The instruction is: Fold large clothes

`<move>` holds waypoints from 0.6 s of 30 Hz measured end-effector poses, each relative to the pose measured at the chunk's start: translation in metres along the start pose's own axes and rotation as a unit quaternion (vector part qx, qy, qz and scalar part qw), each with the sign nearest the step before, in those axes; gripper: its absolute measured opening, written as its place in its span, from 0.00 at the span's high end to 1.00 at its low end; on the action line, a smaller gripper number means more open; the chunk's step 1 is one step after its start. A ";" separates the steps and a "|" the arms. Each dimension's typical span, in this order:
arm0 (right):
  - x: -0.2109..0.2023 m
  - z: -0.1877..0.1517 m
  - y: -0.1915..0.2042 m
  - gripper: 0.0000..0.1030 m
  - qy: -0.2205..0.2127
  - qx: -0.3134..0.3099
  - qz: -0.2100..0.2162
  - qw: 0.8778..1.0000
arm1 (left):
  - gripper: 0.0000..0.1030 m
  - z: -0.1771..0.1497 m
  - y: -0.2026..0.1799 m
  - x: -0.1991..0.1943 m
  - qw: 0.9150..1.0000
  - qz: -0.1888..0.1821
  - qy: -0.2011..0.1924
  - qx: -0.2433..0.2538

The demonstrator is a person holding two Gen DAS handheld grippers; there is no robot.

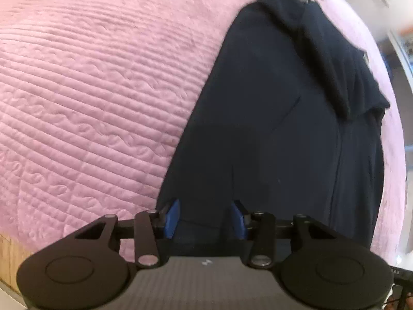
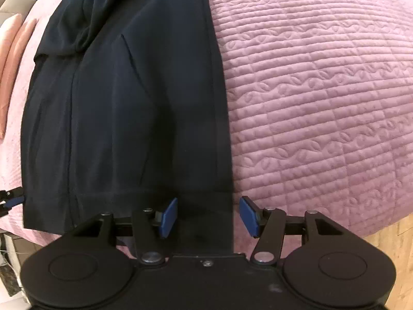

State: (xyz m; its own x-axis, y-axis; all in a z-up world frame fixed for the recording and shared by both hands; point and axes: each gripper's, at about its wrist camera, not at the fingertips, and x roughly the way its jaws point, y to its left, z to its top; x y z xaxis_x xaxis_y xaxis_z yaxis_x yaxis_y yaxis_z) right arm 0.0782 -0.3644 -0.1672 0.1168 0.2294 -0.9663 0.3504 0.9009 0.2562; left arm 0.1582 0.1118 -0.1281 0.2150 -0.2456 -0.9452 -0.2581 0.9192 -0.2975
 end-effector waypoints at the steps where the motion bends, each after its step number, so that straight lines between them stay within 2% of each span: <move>1: 0.002 0.001 0.001 0.36 0.002 0.001 0.001 1.000 | 0.51 0.001 0.000 -0.001 1.000 0.008 0.000 0.004; 3: 0.005 0.002 0.004 0.36 0.009 -0.001 0.002 1.000 | 0.50 0.002 0.001 0.002 0.999 0.041 0.012 0.020; 5: 0.010 0.004 0.009 0.34 0.013 -0.003 0.000 1.000 | 0.51 0.001 0.003 0.006 0.998 0.057 0.017 0.017; 7: 0.014 0.009 0.008 0.34 0.014 -0.005 -0.002 1.000 | 0.50 -0.002 0.007 0.007 0.999 0.048 0.011 0.001; 9: 0.020 0.007 0.014 0.36 0.017 -0.007 -0.001 1.000 | 0.49 -0.006 0.008 0.018 0.999 0.025 0.037 -0.012; 10: 0.019 0.007 0.017 0.44 0.018 -0.011 0.002 1.000 | 0.44 -0.007 0.008 0.021 0.999 0.022 0.040 -0.007; 11: 0.019 0.008 0.019 0.47 0.021 -0.012 0.009 1.000 | 0.41 -0.009 0.006 0.021 0.999 0.019 0.039 0.000; 12: 0.018 0.008 0.020 0.47 0.023 -0.011 0.015 1.000 | 0.42 -0.008 0.005 0.021 0.999 0.015 0.042 0.006; 15: 0.027 0.011 0.016 0.70 0.025 -0.005 0.006 1.000 | 0.55 -0.005 -0.001 0.021 0.999 0.020 0.042 0.016; 16: 0.025 0.013 0.015 0.81 0.023 -0.005 0.009 1.000 | 0.68 -0.004 -0.006 0.020 0.999 0.016 0.040 0.015; 17: 0.024 0.014 0.016 0.86 0.022 -0.005 0.021 1.000 | 0.86 -0.002 -0.014 0.020 0.999 0.010 0.038 0.019; 18: 0.021 0.015 0.018 0.86 0.019 -0.005 0.035 0.999 | 0.86 0.000 -0.020 0.020 0.999 -0.002 0.036 0.026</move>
State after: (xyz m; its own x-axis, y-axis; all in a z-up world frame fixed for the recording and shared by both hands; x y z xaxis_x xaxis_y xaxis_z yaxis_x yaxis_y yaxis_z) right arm 0.1006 -0.3486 -0.1821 0.1054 0.3046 -0.9466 0.3334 0.8860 0.3222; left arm 0.1672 0.0886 -0.1406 0.1479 -0.2695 -0.9516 -0.2070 0.9324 -0.2963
